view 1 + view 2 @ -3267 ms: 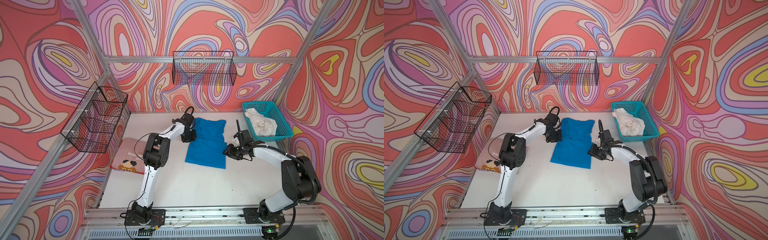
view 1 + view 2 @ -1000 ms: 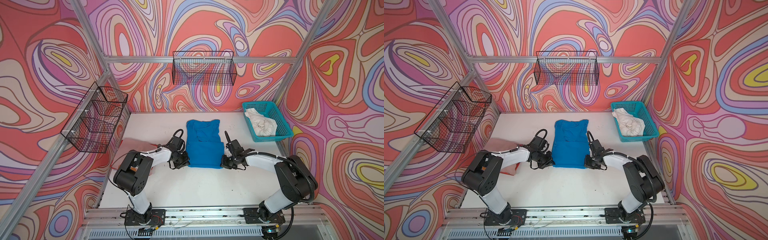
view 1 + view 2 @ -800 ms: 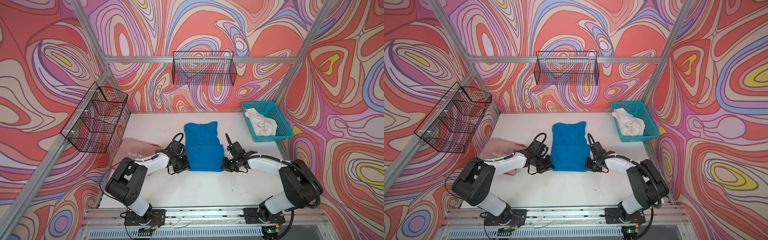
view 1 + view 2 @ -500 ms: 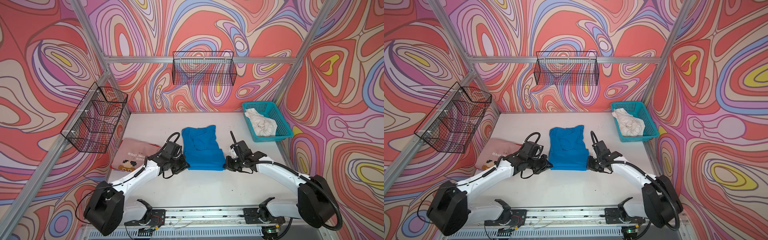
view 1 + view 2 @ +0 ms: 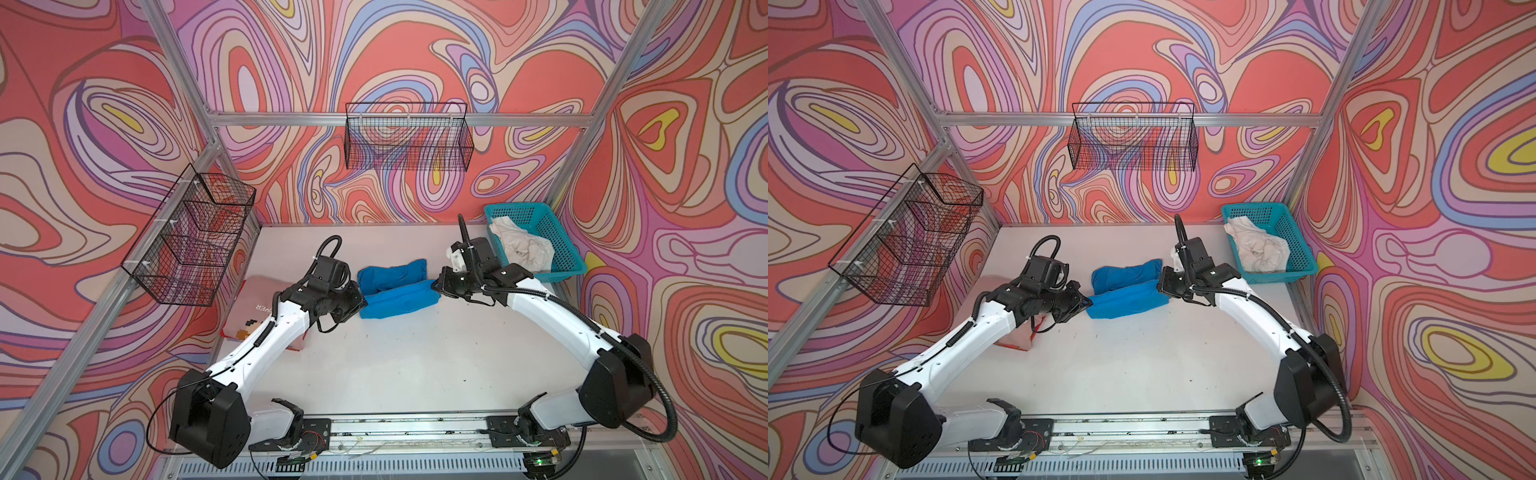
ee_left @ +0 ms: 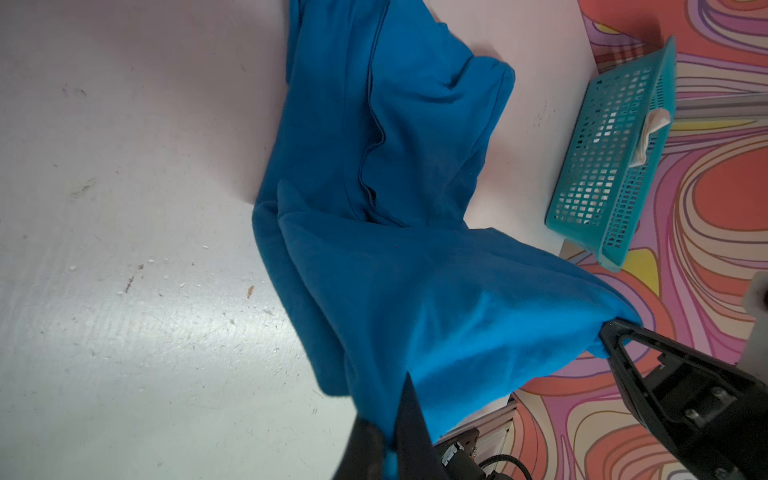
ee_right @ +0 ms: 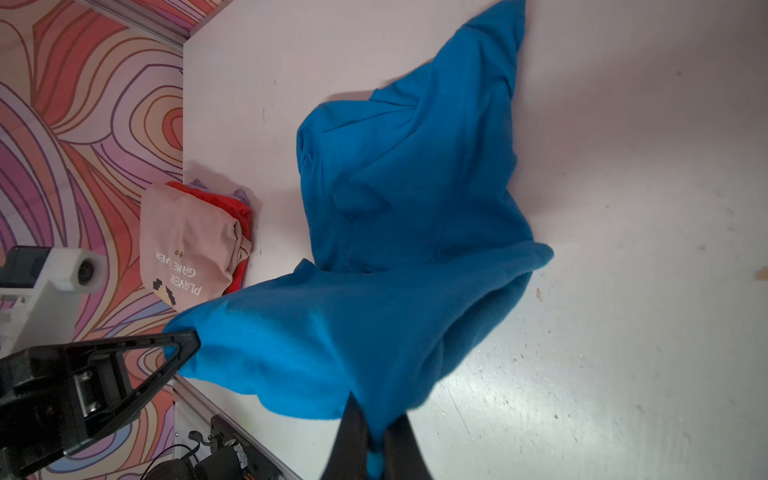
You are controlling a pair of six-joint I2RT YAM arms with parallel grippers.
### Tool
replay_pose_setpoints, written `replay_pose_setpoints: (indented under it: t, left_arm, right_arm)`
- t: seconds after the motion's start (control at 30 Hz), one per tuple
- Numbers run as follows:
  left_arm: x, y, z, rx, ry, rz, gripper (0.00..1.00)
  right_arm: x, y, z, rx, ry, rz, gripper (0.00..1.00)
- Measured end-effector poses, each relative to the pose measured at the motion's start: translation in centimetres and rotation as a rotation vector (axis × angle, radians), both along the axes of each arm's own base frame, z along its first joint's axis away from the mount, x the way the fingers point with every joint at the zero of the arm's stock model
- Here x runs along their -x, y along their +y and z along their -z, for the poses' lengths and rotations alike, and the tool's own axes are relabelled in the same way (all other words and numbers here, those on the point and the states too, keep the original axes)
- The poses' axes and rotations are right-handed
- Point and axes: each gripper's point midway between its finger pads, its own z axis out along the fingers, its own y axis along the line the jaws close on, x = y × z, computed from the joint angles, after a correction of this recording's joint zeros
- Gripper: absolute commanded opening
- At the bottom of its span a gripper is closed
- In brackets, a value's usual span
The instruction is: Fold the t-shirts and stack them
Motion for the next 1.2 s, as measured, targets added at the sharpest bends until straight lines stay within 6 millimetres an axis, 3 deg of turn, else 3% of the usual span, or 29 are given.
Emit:
replay_pose_setpoints:
  t: [0.23,0.47,0.8,1.2]
  left_arm:
    - [-2.2,0.2,-1.0,-0.019,-0.009,-0.031,0.0]
    - [-4.9,1.2,0.7,-0.049,0.052,-0.067,0.0]
    - [-8.4,0.8,1.6,-0.051,0.115,-0.062,0.0]
    - [-11.6,1.2,4.7,-0.067,0.194,-0.078,0.0]
  right_arm:
    - [-2.1,1.1,2.2,0.009,0.057,-0.01,0.0]
    - [-3.9,0.1,3.8,-0.007,0.1,0.032,0.0]
    - [-6.4,0.3,6.3,-0.023,0.152,0.048,0.0]
    - [-9.7,0.3,7.1,-0.044,0.156,0.068,0.0]
